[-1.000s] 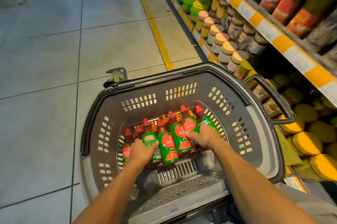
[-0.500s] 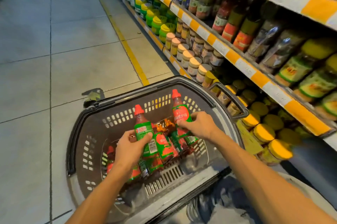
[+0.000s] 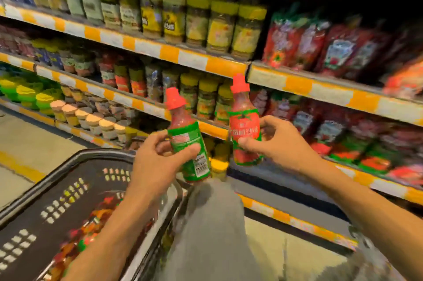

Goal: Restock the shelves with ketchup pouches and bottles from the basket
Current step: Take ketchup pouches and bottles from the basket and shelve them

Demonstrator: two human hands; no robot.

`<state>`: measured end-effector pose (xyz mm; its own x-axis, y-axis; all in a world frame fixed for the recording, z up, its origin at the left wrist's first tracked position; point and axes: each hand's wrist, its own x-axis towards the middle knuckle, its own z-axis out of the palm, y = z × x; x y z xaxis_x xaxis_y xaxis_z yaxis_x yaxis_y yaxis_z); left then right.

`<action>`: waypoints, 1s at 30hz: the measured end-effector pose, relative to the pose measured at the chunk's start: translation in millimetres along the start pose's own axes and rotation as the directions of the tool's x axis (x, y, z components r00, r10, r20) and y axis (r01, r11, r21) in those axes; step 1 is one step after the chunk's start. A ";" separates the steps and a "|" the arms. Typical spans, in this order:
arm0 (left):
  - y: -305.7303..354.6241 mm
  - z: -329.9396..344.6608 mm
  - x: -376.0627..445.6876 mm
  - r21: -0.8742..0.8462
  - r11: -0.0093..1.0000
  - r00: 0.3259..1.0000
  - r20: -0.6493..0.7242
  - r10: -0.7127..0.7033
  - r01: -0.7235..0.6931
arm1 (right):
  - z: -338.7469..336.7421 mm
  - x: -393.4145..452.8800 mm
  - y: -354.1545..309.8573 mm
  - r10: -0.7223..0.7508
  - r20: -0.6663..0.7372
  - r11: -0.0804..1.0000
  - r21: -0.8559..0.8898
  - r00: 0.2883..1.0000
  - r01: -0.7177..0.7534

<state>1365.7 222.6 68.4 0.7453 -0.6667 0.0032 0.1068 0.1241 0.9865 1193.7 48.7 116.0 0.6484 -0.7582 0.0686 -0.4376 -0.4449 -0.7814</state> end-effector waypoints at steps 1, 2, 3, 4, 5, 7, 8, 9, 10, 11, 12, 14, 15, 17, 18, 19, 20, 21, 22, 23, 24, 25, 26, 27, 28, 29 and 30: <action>3.2 23.0 1.5 0.007 1.000 0.998 0.058 0.005 -0.005 | -20.6 -7.3 11.9 0.031 -0.036 0.999 0.008 0.999 -0.031; 4.1 45.5 2.8 0.013 1.000 0.994 0.113 0.004 -0.006 | -39.0 -15.0 24.0 0.058 -0.067 0.998 0.017 0.996 -0.057; 3.6 67.5 3.7 0.028 1.000 0.986 0.167 0.002 -0.007 | -54.9 -22.1 36.5 0.084 -0.099 0.996 0.024 0.992 -0.082; 1.6 89.2 4.6 0.048 0.999 0.975 0.220 0.000 -0.011 | -68.8 -29.2 49.4 0.107 -0.133 0.994 0.036 0.985 -0.103; -1.5 110.6 5.0 0.069 0.997 0.964 0.266 -0.003 -0.016 | -81.5 -35.6 62.3 0.127 -0.166 0.991 0.056 0.978 -0.120; -11.0 151.0 5.5 0.112 0.993 0.937 0.349 -0.008 -0.033 | -102.6 -46.3 89.2 0.169 -0.230 0.984 0.090 0.958 -0.152; -17.8 170.5 5.5 0.131 0.991 0.922 0.387 -0.014 -0.040 | -111.8 -51.6 103.4 0.191 -0.259 0.981 0.094 0.947 -0.172; -25.1 188.4 5.2 0.150 0.988 0.908 0.419 -0.023 -0.045 | -119.3 -56.9 117.2 0.211 -0.282 0.977 0.093 0.936 -0.192; -34.1 206.1 5.0 0.171 0.984 0.892 0.450 -0.038 -0.045 | -126.2 -62.8 131.9 0.232 -0.300 0.972 0.095 0.925 -0.213; -43.9 222.6 4.6 0.193 0.980 0.877 0.477 -0.058 -0.041 | -132.0 -69.1 146.7 0.252 -0.314 0.968 0.103 0.915 -0.231; -54.2 237.7 4.1 0.216 0.976 0.862 0.501 -0.077 -0.038 | -136.5 -75.4 161.4 0.270 -0.326 0.962 0.116 0.906 -0.245; -76.8 264.9 2.5 0.256 0.965 0.830 0.548 -0.102 -0.050 | -143.0 -88.0 191.9 0.306 -0.347 0.952 0.128 0.886 -0.279; -89.9 277.4 1.7 0.276 0.959 0.813 0.573 -0.109 -0.066 | -144.9 -93.9 207.4 0.327 -0.355 0.945 0.130 0.876 -0.300; -118.7 298.1 0.4 0.324 0.940 0.781 0.612 -0.125 -0.103 | -146.1 -103.3 239.5 0.377 -0.356 0.926 0.153 0.855 -0.344; -135.4 306.7 0.1 0.347 0.930 0.769 0.625 -0.136 -0.118 | -145.0 -107.3 256.9 0.403 -0.350 0.915 0.173 0.845 -0.365; -152.9 314.7 -0.1 0.371 0.919 0.758 0.636 -0.145 -0.136 | -142.9 -110.9 275.4 0.431 -0.344 0.902 0.198 0.834 -0.384; -171.4 322.1 -0.1 0.395 0.906 0.748 0.645 -0.155 -0.153 | -139.5 -114.3 294.4 0.460 -0.342 0.887 0.221 0.820 -0.406; -190.9 329.4 0.1 0.415 0.895 0.740 0.652 -0.167 -0.164 | -135.1 -117.3 313.8 0.489 -0.344 0.871 0.241 0.802 -0.428; -210.3 336.6 0.5 0.434 0.884 0.729 0.660 -0.181 -0.173 | -129.8 -119.5 332.6 0.513 -0.349 0.857 0.262 0.784 -0.444; -230.3 343.5 1.5 0.448 0.875 0.718 0.669 -0.192 -0.183 | -123.6 -121.7 351.7 0.530 -0.358 0.846 0.284 0.769 -0.451; -249.8 351.0 3.1 0.460 0.866 0.709 0.677 -0.197 -0.198 | -117.4 -123.0 370.6 0.539 -0.369 0.840 0.297 0.757 -0.454; -267.9 358.7 5.6 0.464 0.859 0.700 0.688 -0.194 -0.218 | -110.8 -123.7 388.5 0.545 -0.380 0.836 0.304 0.747 -0.456; -285.6 366.6 8.7 0.466 0.852 0.694 0.695 -0.187 -0.237 | -103.9 -124.2 405.7 0.552 -0.391 0.832 0.307 0.736 -0.461; -302.2 375.2 12.4 0.464 0.848 0.693 0.700 -0.174 -0.255 | -97.7 -124.0 422.7 0.557 -0.405 0.829 0.311 0.725 -0.464; -318.0 383.7 16.6 0.459 0.847 0.692 0.704 -0.162 -0.269 | -91.4 -123.1 438.3 0.558 -0.420 0.829 0.318 0.716 -0.460; -333.3 391.7 20.7 0.457 0.845 0.691 0.706 -0.155 -0.278 | -85.7 -121.2 453.0 0.559 -0.429 0.828 0.327 0.709 -0.455; -347.4 399.6 25.3 0.457 0.844 0.689 0.708 -0.154 -0.280 | -79.9 -118.8 466.2 0.564 -0.434 0.825 0.342 0.703 -0.451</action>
<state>1084.4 -131.1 -208.8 0.0311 -0.9989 -0.0342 -0.4196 -0.0441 0.9067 862.9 -106.7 -206.8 -0.0615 -0.9905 -0.1234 -0.4401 0.1378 -0.8873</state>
